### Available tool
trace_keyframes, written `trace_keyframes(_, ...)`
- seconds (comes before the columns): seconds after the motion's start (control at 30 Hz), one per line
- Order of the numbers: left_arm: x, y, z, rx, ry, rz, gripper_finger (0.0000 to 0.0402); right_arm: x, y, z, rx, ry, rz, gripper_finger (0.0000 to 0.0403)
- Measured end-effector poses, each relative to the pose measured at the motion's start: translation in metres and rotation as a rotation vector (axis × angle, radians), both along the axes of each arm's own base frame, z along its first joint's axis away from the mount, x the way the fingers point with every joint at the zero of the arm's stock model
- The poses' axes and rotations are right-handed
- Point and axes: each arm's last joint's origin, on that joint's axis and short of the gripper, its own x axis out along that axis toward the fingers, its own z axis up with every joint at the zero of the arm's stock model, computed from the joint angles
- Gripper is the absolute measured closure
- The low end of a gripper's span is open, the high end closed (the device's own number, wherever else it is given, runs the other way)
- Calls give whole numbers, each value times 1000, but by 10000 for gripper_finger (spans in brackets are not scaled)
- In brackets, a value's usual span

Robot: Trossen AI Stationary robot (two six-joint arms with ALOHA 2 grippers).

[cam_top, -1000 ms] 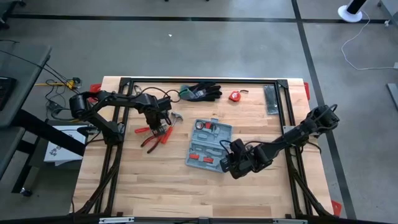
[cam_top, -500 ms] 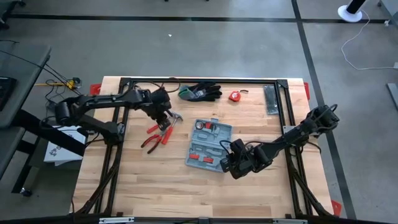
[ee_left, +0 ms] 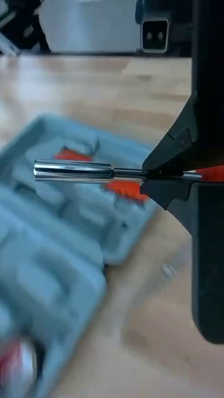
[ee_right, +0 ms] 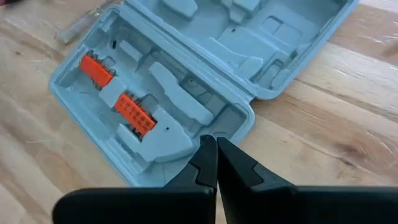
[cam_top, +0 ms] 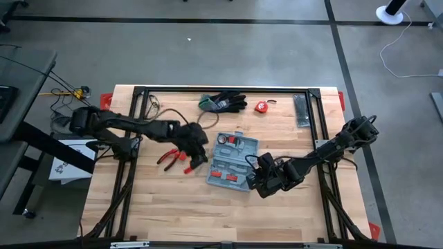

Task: Prefit tool cases
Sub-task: Put the nut driver into the tool case

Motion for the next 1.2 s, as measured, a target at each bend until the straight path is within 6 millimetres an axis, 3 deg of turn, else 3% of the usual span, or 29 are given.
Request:
trace_keyframes(0.13, 11, -10, -12, -34, -7, -11, 401, 0, 0, 0, 6, -5, -10, 402)
trace_keyframes(0.33, 21, -29, -4, -16, -22, -90, 402, 0, 1, 0, 15, -2, -8, 402)
trace_keyframes(0.57, 66, -53, 11, 123, -137, -197, 401, -3, -2, 8, 12, -31, -17, 402)
trace_keyframes(0.8, 106, -75, -6, 241, -137, -287, 401, -23, -12, 30, -46, -31, -59, 402)
trace_keyframes(1.03, 114, -85, -32, 305, -27, -355, 401, -33, -14, 36, -66, -7, -72, 402)
trace_keyframes(1.2, 109, -84, -36, 346, 15, -418, 401, -34, -12, 36, -72, -9, -67, 402)
